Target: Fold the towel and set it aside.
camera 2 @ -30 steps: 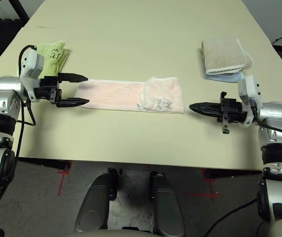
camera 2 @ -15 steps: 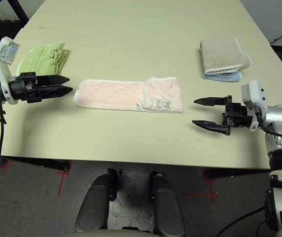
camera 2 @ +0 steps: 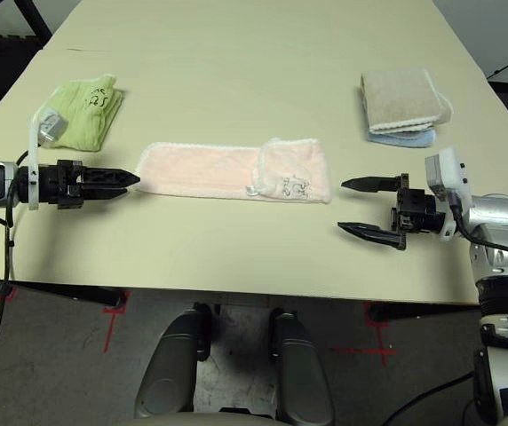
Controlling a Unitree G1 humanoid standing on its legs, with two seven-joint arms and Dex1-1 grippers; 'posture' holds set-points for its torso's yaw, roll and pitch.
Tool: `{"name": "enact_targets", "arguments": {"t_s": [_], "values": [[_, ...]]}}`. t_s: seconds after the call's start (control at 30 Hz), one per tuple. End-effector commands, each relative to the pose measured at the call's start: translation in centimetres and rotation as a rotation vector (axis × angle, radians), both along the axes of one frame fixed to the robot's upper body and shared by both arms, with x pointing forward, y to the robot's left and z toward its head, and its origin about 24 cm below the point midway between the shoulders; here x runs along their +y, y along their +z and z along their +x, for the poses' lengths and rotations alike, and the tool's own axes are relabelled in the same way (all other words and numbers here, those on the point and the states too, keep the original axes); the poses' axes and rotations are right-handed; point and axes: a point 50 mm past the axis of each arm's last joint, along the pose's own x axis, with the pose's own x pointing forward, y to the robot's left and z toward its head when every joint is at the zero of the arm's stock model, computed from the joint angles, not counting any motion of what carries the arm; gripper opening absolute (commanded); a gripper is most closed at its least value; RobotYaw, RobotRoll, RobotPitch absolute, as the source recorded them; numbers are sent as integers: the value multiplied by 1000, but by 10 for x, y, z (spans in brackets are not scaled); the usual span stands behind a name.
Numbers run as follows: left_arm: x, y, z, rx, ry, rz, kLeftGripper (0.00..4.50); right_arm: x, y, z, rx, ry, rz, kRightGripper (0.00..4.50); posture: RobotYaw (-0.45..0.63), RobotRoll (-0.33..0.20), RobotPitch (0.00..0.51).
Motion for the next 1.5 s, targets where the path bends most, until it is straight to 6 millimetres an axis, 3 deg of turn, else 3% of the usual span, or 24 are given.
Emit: {"name": "enact_targets", "arguments": {"t_s": [0.03, 0.4, 1.07, 1.2, 1.47, 1.5], "values": [[-7, -6, 1, 43, -12, -10, 4500, 0, -2, -3, 6, 3, -7, 4424, 96, 0, 220], [-20, -10, 16, 3, 41, -83, 4500, 1, -3, -7, 7, -7, -9, 4424, 81, 0, 227], [-14, -17, 25, -42, 133, -63, 4500, 2, -2, -3, 8, -5, -17, 4424, 85, 0, 231], [-13, -17, 26, -38, 142, -65, 3199, 3, -1, -3, 7, -2, -20, 4500, 85, 0, 232], [-13, -14, 29, -67, 183, -77, 186, 3, 0, -2, 9, -1, -23, 4500, 88, 0, 231], [-12, -12, 30, -82, 192, -76, 58, 3, 0, -2, 7, -5, -18, 4500, 90, 0, 231]]}}
